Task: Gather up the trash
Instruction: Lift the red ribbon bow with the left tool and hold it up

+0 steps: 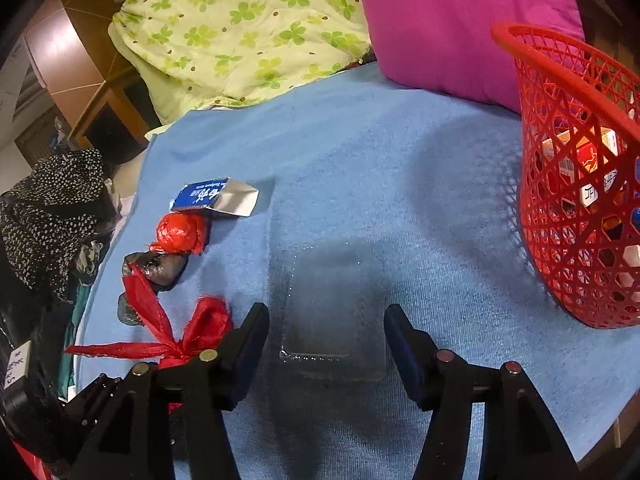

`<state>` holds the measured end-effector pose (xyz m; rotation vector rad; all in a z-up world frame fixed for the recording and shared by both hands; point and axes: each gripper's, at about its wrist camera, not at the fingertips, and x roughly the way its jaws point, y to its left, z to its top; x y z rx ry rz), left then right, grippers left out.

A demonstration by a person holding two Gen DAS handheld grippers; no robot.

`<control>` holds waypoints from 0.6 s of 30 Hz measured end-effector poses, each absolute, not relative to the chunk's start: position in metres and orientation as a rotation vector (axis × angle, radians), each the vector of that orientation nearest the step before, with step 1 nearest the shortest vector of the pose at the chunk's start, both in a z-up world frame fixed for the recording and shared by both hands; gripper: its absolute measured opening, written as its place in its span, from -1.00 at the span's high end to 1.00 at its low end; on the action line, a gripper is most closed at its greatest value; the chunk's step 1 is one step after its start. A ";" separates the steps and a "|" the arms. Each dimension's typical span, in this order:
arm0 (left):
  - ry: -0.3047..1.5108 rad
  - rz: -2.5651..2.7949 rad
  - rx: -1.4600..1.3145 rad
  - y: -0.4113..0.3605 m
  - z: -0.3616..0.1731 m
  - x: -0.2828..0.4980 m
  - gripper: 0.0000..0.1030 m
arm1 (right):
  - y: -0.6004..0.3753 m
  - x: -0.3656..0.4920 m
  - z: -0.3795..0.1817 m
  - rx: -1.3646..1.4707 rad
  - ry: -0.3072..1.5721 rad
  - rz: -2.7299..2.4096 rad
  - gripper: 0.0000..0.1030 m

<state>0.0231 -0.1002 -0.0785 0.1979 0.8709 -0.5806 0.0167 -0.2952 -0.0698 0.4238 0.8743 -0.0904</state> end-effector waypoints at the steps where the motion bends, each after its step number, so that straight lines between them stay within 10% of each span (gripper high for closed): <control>1: 0.869 -0.581 0.194 -0.101 -0.078 0.023 -0.31 | -0.295 0.017 -0.070 0.423 0.874 -0.090 -0.23; 7: 0.869 -0.590 0.202 -0.109 -0.077 0.020 -0.29 | -0.291 0.022 -0.076 0.385 0.899 -0.112 -0.17; 11: 0.872 -0.595 0.216 -0.115 -0.079 0.018 0.26 | -0.285 0.021 -0.074 0.327 0.884 -0.113 0.04; 18: 0.836 -0.581 0.224 -0.116 -0.075 0.015 0.34 | -0.286 0.016 -0.062 0.312 0.829 -0.097 0.05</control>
